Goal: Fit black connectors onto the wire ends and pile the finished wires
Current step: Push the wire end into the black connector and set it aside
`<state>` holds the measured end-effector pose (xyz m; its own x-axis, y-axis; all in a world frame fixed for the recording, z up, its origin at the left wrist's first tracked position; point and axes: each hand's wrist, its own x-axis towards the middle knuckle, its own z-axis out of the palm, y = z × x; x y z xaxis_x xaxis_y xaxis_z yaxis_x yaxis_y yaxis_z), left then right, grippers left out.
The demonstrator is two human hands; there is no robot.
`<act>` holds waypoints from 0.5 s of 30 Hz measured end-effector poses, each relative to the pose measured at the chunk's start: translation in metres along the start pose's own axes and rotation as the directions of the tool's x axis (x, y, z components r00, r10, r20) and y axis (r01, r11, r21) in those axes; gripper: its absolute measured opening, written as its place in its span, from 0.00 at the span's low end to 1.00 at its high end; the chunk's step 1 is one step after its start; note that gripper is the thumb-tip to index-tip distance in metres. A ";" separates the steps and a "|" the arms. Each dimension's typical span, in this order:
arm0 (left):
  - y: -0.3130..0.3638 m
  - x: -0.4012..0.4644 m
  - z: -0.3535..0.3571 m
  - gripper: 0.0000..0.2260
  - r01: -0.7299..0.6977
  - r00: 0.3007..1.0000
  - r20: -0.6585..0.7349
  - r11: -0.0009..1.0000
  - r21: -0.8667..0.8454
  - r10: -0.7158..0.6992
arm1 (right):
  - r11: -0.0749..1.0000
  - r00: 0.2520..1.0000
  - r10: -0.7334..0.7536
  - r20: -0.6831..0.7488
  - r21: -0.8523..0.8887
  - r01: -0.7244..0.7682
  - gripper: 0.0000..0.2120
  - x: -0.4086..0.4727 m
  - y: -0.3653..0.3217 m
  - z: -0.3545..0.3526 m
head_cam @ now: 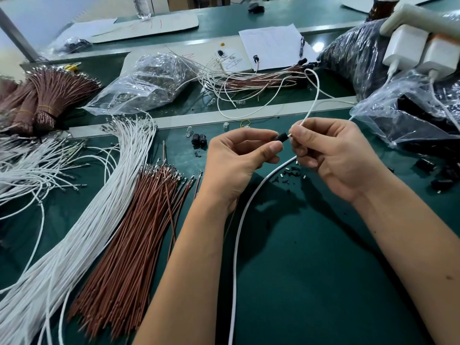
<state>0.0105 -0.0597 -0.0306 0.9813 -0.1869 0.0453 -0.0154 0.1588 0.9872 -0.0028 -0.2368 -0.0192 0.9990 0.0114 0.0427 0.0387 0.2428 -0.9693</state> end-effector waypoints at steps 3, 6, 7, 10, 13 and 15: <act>-0.001 0.000 0.001 0.08 -0.040 0.999 -0.016 0.999 -0.023 0.040 | 1.000 0.999 -0.008 -0.035 -0.004 0.008 0.06 0.000 0.000 0.001; -0.001 0.000 0.003 0.08 -0.099 0.994 -0.041 0.995 -0.015 0.098 | 0.997 0.993 -0.062 -0.102 -0.051 0.057 0.05 0.001 0.004 0.004; -0.002 0.001 0.004 0.08 -0.123 0.991 -0.052 0.992 -0.006 0.123 | 0.993 0.989 -0.092 -0.120 -0.083 0.082 0.06 0.001 0.004 0.005; -0.002 0.001 0.006 0.09 -0.183 0.980 -0.071 0.982 0.038 0.185 | 0.981 0.977 -0.151 -0.151 -0.142 0.130 0.08 0.001 0.006 0.006; -0.003 0.002 0.007 0.09 -0.207 0.973 -0.098 0.977 0.055 0.211 | 0.989 0.976 -0.122 -0.178 -0.100 0.105 0.08 0.001 0.006 0.008; -0.004 0.002 0.008 0.09 -0.190 0.975 -0.111 0.981 0.042 0.194 | 0.997 0.984 -0.073 -0.165 -0.007 0.073 0.06 0.000 0.007 0.010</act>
<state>0.0111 -0.0686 -0.0334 0.9748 -0.0439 0.2187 -0.2099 0.1508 0.9660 -0.0030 -0.2255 -0.0234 0.9833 -0.1669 0.0727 0.1114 0.2357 -0.9654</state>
